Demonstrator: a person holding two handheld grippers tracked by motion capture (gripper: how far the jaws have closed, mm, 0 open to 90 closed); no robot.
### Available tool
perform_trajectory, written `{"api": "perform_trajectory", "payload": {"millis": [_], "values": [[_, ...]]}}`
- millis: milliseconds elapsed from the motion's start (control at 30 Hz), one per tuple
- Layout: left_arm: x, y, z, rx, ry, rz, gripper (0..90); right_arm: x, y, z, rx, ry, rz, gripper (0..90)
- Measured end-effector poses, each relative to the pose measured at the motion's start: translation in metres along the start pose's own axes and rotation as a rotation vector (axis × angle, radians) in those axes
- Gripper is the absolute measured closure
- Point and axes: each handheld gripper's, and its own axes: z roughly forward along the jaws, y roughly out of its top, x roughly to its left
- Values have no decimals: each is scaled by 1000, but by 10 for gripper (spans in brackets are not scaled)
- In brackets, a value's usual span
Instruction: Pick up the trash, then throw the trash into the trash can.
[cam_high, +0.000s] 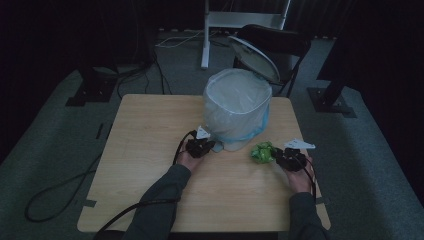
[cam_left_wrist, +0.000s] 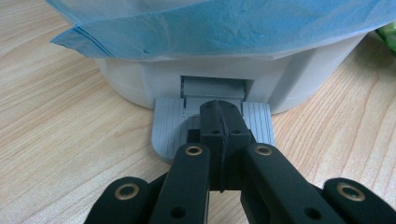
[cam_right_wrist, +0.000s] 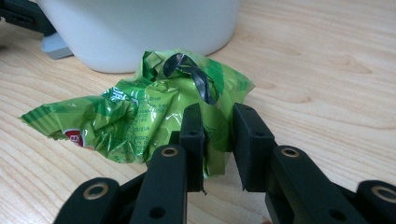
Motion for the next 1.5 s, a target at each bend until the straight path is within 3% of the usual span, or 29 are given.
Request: {"api": "perform_trajectory", "payload": {"millis": [600,1500], "values": [[0,0,0,0,0,1,900,7,18,-15,-28,-31,-46,746],[0,0,0,-1,1,2,900,9,34,-34,-76,-55,-56,748]]}}
